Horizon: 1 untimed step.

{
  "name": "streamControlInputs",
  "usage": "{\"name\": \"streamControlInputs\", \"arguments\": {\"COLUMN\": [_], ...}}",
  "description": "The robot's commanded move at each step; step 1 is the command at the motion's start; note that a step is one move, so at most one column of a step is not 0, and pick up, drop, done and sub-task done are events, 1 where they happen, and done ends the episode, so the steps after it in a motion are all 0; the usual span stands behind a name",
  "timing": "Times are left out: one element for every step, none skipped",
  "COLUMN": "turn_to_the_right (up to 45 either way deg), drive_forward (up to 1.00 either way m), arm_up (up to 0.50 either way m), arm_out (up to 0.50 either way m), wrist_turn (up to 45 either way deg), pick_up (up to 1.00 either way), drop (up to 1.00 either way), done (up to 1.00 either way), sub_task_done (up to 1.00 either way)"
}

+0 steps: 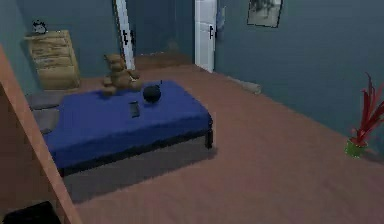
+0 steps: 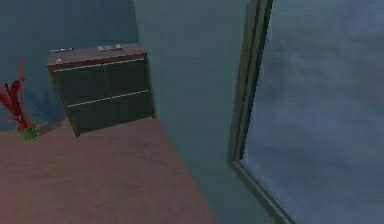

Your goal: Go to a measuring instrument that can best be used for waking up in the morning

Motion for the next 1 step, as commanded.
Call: {"name": "streamControlInputs", "arguments": {"turn_to_the_right": [42.0], "drive_forward": [0.0], "arm_up": [0.0], "arm_out": [0.0], "wrist_turn": [0.0], "pick_up": [0.0], "drop": [0.0], "done": [0.0], "sub_task_done": [0.0]}}
